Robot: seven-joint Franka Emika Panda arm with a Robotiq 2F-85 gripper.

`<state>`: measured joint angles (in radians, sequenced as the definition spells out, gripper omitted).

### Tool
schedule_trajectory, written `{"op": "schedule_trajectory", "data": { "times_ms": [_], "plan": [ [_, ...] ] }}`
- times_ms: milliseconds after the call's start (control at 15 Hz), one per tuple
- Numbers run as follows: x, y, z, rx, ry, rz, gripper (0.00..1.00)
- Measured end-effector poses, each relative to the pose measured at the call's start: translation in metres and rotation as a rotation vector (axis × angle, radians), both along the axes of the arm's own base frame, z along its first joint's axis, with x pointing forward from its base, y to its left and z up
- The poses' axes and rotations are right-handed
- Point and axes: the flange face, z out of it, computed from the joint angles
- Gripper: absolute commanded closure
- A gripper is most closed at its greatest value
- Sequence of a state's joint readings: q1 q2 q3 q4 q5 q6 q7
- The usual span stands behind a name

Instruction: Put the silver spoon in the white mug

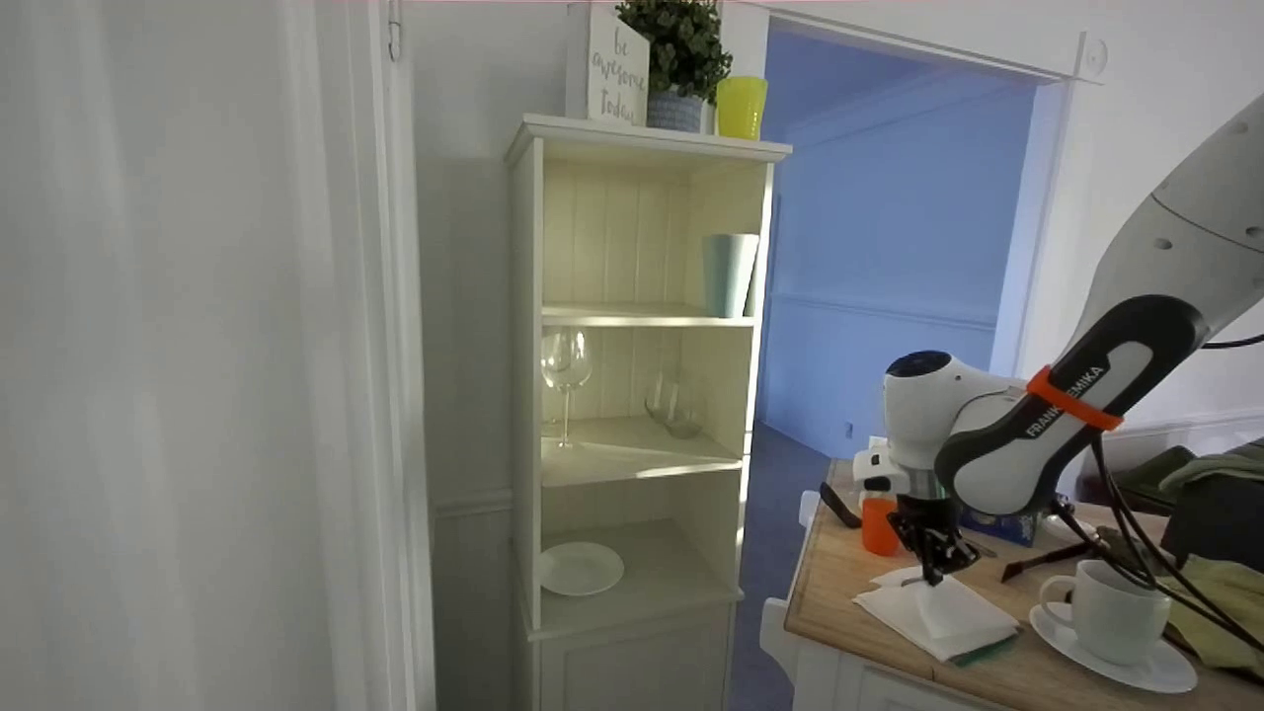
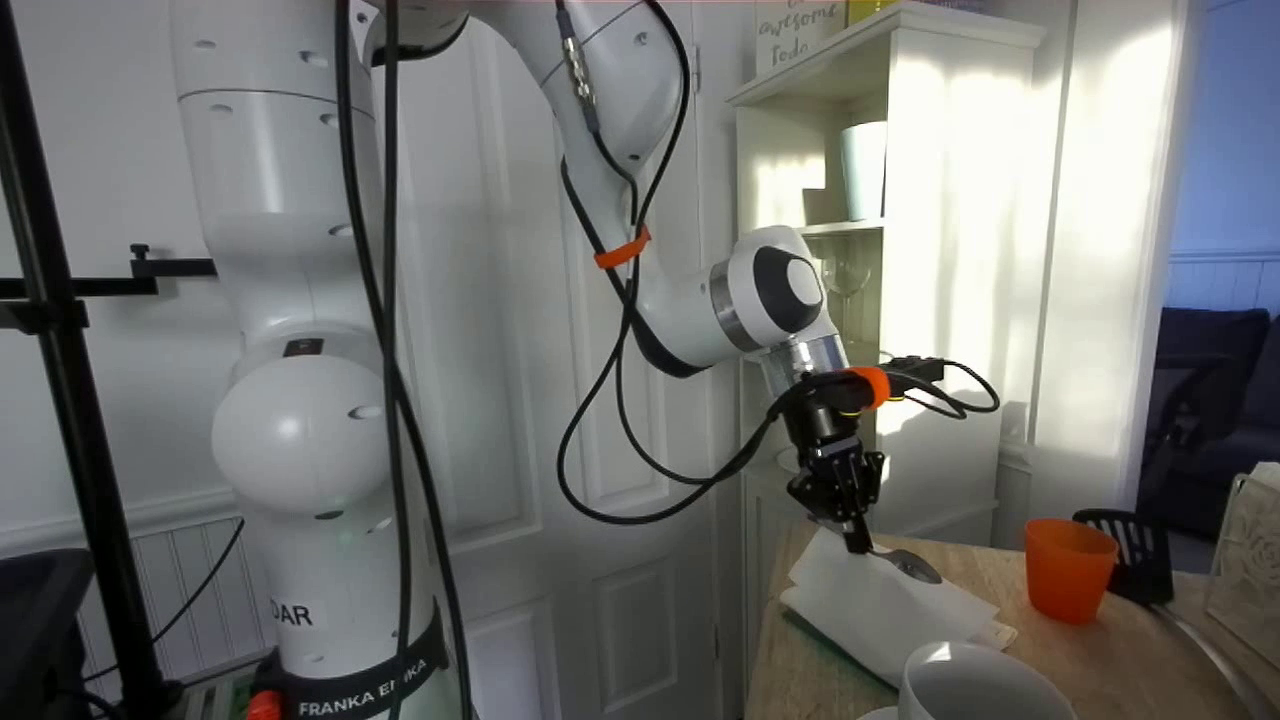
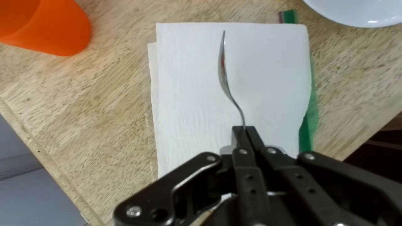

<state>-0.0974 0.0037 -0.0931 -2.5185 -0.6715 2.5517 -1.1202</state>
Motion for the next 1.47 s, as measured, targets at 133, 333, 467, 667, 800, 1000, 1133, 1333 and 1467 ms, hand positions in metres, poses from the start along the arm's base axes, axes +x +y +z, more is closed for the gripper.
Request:
{"op": "schedule_trajectory", "data": {
  "times_ms": [133, 333, 467, 667, 800, 1000, 1133, 1333, 1467],
  "plan": [
    [0.000, -0.003, 0.003, 0.018, 0.003, 0.002, 0.99],
    [0.000, -0.005, 0.004, 0.034, 0.012, 0.007, 0.99],
    [0.002, -0.009, 0.002, 0.037, 0.016, 0.002, 0.99],
    [0.008, -0.018, -0.008, 0.035, 0.031, -0.013, 0.99],
    [0.014, -0.025, -0.017, 0.034, 0.045, -0.019, 0.99],
    [0.022, -0.031, -0.035, 0.035, 0.073, -0.008, 0.99],
    [0.027, -0.032, -0.047, 0.036, 0.090, 0.001, 0.99],
    [0.033, -0.033, -0.059, 0.036, 0.110, 0.022, 0.99],
    [0.036, -0.033, -0.058, 0.035, 0.112, 0.039, 0.94]
  ]
}}
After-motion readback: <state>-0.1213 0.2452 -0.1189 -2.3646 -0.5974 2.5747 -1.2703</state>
